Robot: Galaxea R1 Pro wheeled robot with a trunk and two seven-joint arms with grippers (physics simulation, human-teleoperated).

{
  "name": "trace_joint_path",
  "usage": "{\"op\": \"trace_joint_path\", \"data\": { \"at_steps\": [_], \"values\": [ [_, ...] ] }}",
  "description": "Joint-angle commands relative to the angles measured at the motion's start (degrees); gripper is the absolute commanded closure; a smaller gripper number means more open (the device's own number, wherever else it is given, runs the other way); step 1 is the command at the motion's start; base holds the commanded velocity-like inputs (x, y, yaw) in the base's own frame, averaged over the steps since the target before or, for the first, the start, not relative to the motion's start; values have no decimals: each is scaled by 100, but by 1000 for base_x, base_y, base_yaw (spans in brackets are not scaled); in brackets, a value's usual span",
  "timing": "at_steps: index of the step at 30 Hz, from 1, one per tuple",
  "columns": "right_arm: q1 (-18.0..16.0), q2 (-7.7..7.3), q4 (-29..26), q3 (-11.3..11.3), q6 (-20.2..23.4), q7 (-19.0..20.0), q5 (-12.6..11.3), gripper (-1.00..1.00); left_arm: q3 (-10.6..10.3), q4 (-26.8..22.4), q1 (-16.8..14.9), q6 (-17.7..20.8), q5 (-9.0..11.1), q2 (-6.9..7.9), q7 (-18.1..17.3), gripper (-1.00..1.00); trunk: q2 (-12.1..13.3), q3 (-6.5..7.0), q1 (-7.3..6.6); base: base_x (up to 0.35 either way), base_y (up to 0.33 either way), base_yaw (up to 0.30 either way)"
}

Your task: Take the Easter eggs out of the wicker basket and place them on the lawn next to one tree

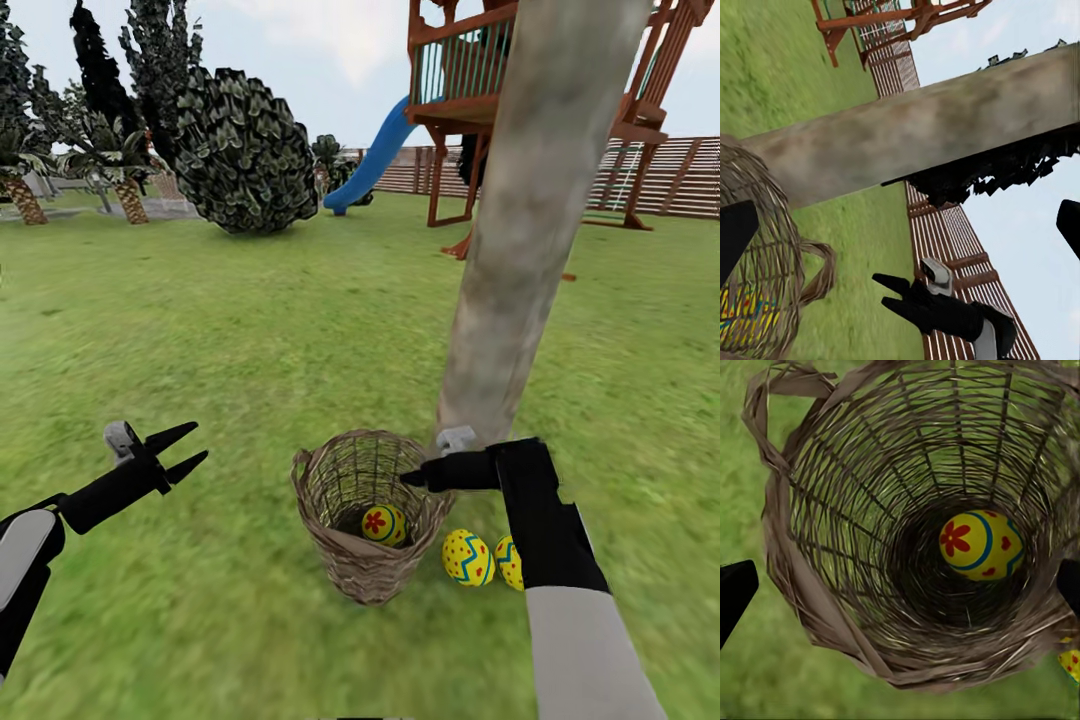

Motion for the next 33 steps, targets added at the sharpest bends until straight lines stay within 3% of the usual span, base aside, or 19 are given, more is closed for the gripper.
{"op": "trace_joint_path", "data": {
  "at_steps": [1,5,10,11,15,23,30,33],
  "values": [
    [-7,20,0,71,24,-117,45,-100,7,3,-4,28,-17,2,-25,-100,0,18,-3,0,0,0],
    [-14,95,25,242,24,-680,5,-100,25,-4,-4,28,-17,12,-32,-100,1,40,-6,0,0,0],
    [-17,152,30,406,24,-1346,24,-100,233,246,-4,27,-10,69,-44,-100,1,40,-6,0,0,0],
    [-16,161,42,611,24,-1576,5,-100,320,508,-4,25,6,106,-55,-100,1,40,-6,0,0,0],
    [-18,164,225,1076,20,-1800,-11,-100,583,763,-4,28,17,188,-110,-100,1,40,-6,67,48,0],
    [-19,159,376,1149,24,-1836,34,-100,628,802,-4,28,24,193,-201,-100,1,44,-6,221,205,-6],
    [-19,122,822,1151,24,-1851,54,-100,628,798,-4,28,27,191,-204,-100,1,90,-6,198,281,-181],
    [-20,120,1145,1157,17,-2270,71,-100,623,802,-4,28,26,191,-204,-100,1,104,-6,113,132,-156]
  ]
}}
